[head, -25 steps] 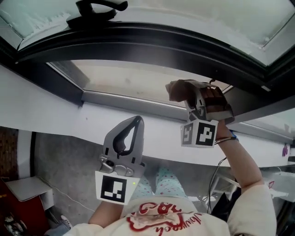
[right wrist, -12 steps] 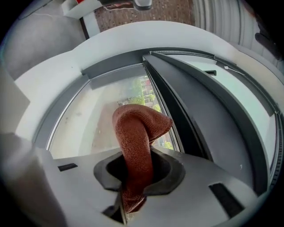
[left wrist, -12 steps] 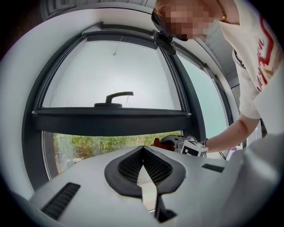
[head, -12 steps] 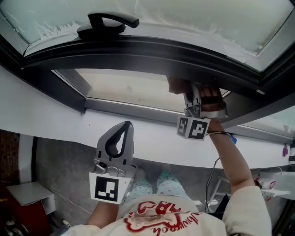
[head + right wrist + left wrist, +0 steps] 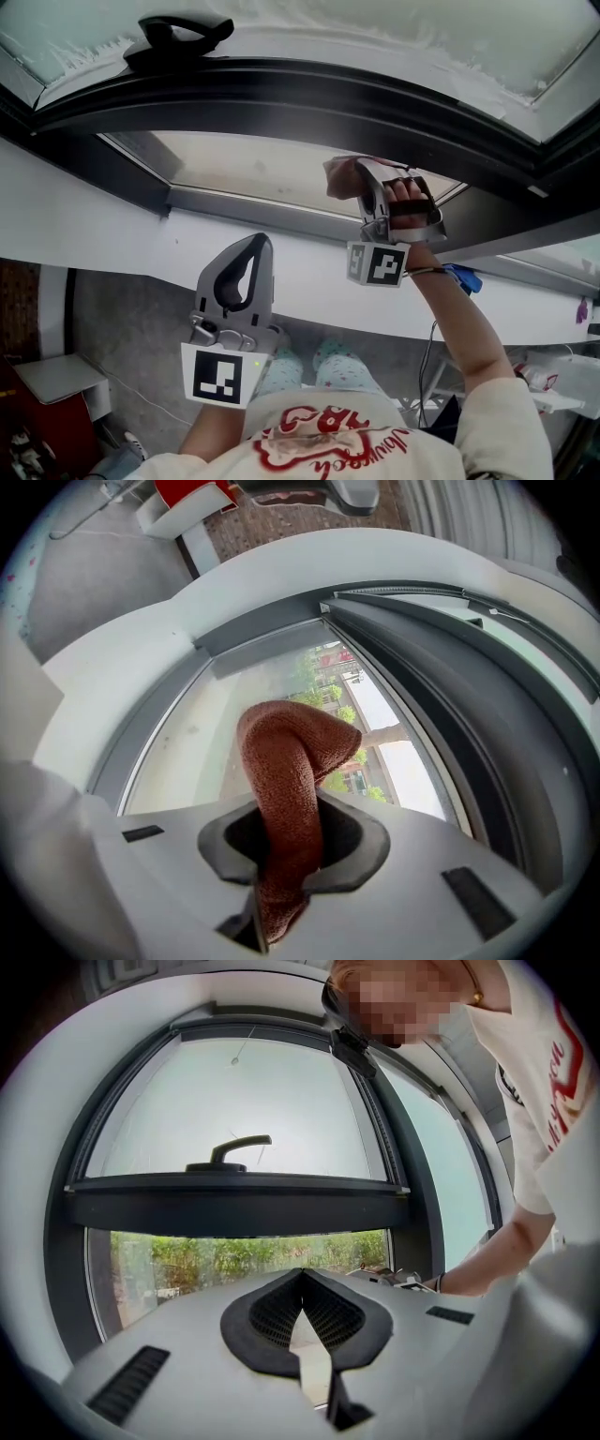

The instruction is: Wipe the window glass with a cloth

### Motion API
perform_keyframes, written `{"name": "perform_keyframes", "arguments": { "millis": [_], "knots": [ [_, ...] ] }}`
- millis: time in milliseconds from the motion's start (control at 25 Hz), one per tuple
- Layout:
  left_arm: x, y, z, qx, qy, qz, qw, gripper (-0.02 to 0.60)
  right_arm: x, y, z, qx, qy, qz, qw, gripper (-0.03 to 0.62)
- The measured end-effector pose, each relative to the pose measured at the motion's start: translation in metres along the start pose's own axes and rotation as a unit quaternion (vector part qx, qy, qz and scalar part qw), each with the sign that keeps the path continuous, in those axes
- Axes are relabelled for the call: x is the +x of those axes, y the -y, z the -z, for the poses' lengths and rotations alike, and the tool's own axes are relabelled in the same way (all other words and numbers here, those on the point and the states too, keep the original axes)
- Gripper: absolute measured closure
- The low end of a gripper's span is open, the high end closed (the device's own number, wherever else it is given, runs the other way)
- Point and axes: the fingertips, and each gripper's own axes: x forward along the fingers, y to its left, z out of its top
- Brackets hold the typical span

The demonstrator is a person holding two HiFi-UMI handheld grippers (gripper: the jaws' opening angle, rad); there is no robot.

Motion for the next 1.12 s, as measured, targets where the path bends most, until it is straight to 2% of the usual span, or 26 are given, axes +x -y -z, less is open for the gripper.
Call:
{"name": "perform_keyframes", "arguments": {
  "millis": [160,360,600,920,1120],
  "knots": [
    [0.007,0.01,0.007,-0.01,-0.003,-0.007,0.9999,0.56,0.003,-0.027,0.007,0.019,0.0,-0.017,1.0,0.507],
    [0.02,0.003,0.025,-0.01,-0.018,0.025,0.9995,0.56,0.011,-0.055,0.016,0.028,-0.015,-0.027,0.999,0.506],
    [0.032,-0.017,0.045,-0.007,-0.034,0.057,0.9978,0.56,0.018,-0.111,0.034,0.036,-0.062,-0.067,0.995,0.506],
    [0.027,-0.024,0.088,-0.017,-0.073,0.078,0.9941,0.56,0.032,-0.147,0.038,0.032,-0.066,-0.059,0.996,0.505],
    [0.022,-0.027,0.111,-0.02,-0.091,0.078,0.9926,0.56,0.039,-0.179,0.04,0.017,-0.065,-0.076,0.995,0.506]
  ]
}}
